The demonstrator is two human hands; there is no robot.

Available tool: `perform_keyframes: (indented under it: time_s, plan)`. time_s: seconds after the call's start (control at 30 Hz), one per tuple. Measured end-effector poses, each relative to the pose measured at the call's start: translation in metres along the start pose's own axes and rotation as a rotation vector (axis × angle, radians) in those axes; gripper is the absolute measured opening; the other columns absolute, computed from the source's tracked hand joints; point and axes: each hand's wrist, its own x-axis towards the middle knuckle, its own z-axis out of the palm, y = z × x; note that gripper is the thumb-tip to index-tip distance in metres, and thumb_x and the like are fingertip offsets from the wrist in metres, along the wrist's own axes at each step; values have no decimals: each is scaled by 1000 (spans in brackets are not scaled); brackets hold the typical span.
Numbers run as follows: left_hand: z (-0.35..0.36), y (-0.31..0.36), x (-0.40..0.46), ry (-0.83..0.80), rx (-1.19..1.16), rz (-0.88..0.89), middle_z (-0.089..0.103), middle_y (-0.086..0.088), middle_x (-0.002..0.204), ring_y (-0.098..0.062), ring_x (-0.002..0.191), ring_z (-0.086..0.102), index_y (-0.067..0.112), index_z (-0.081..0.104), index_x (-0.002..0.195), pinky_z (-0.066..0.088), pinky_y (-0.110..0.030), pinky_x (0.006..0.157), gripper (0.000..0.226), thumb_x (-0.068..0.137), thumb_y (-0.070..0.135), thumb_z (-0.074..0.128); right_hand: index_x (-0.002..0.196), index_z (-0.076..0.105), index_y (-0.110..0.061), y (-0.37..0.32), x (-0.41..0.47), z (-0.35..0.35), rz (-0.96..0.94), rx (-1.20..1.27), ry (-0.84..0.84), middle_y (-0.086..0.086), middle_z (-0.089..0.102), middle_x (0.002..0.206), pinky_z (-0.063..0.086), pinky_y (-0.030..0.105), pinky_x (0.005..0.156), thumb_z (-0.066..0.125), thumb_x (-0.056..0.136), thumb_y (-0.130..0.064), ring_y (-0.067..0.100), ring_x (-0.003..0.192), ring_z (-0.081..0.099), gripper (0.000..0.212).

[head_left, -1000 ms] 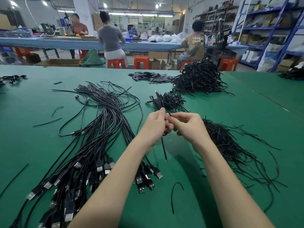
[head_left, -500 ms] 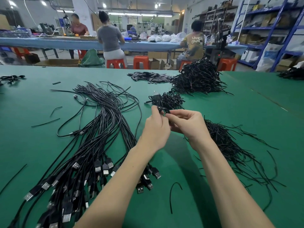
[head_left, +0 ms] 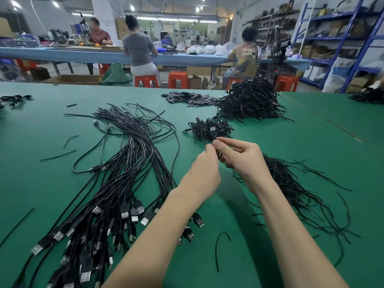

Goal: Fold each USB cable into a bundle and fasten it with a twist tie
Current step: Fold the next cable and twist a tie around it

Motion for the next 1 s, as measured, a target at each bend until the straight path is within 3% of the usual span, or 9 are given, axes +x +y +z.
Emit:
perform_keyframes:
  time_s: [0.17, 0.27, 0.4, 0.5, 0.57, 0.7, 0.8, 0.9, 1.0]
  plan:
    - [2, 0, -2, -41, -40, 34, 50, -7, 97, -32, 92, 53, 16, 34, 97, 35, -33, 72, 12, 99, 5, 38, 82, 80, -20, 7, 4, -5, 12, -17, 19, 4, 74, 69, 50, 28, 63, 84, 82, -20, 10, 56, 63, 4]
    - [5, 1, -2, -34, -144, 12, 59, -15, 110, -31, 98, 55, 7, 47, 108, 34, -27, 73, 13, 102, 7, 36, 79, 78, -19, 14, 8, -4, -25, -76, 81, 3, 74, 66, 59, 35, 74, 81, 84, -14, 9, 55, 67, 8]
    - [7, 1, -1, -12, -388, -148, 64, -20, 118, -39, 108, 60, 11, 45, 131, 48, -39, 78, 29, 104, 18, 36, 75, 76, -25, 20, 10, -2, -74, -143, 141, 1, 74, 63, 60, 49, 89, 80, 84, -15, 13, 62, 69, 14]
    - [12, 1, 2, 18, -561, -239, 65, -17, 110, -34, 94, 63, 13, 42, 114, 52, -50, 88, 15, 104, 23, 38, 72, 75, -27, 20, 9, -2, -96, -174, 151, 1, 74, 64, 59, 50, 88, 80, 84, -16, 18, 66, 71, 16]
    - [16, -1, 3, 63, -645, -267, 63, -10, 97, -25, 77, 57, 17, 40, 99, 53, -53, 83, 9, 103, 24, 38, 72, 75, -27, 19, 8, -1, -118, -187, 136, 1, 74, 63, 60, 49, 87, 79, 84, -15, 17, 64, 71, 18]
    - [20, -8, 4, 167, -597, -250, 59, -7, 84, -24, 71, 49, 18, 40, 92, 46, -41, 69, 12, 102, 26, 39, 85, 78, -18, 18, 7, -2, -76, -127, 51, 4, 75, 68, 62, 45, 85, 78, 87, -17, 13, 58, 71, 2]
    - [22, -12, 6, 174, -700, -303, 62, -7, 87, -21, 69, 48, 19, 43, 91, 42, -36, 64, 12, 102, 24, 41, 99, 73, -21, 16, 12, -9, 10, -80, -20, 8, 78, 79, 62, 33, 68, 72, 94, -26, 16, 64, 74, 7]
    - [20, -19, 8, 212, -859, -385, 58, -1, 81, -11, 56, 43, 17, 42, 91, 35, -18, 45, 12, 103, 16, 40, 102, 70, -29, 18, 22, -26, -2, -283, 59, -10, 78, 81, 54, 25, 60, 63, 99, -36, 9, 64, 69, 10]
    - [18, -30, 9, 247, -1032, -467, 53, -3, 82, -9, 54, 40, 13, 42, 93, 33, -17, 44, 12, 103, 10, 38, 93, 77, -27, 18, 40, -42, -51, -606, 186, -14, 76, 78, 46, 21, 63, 63, 95, -30, 6, 75, 67, 14]
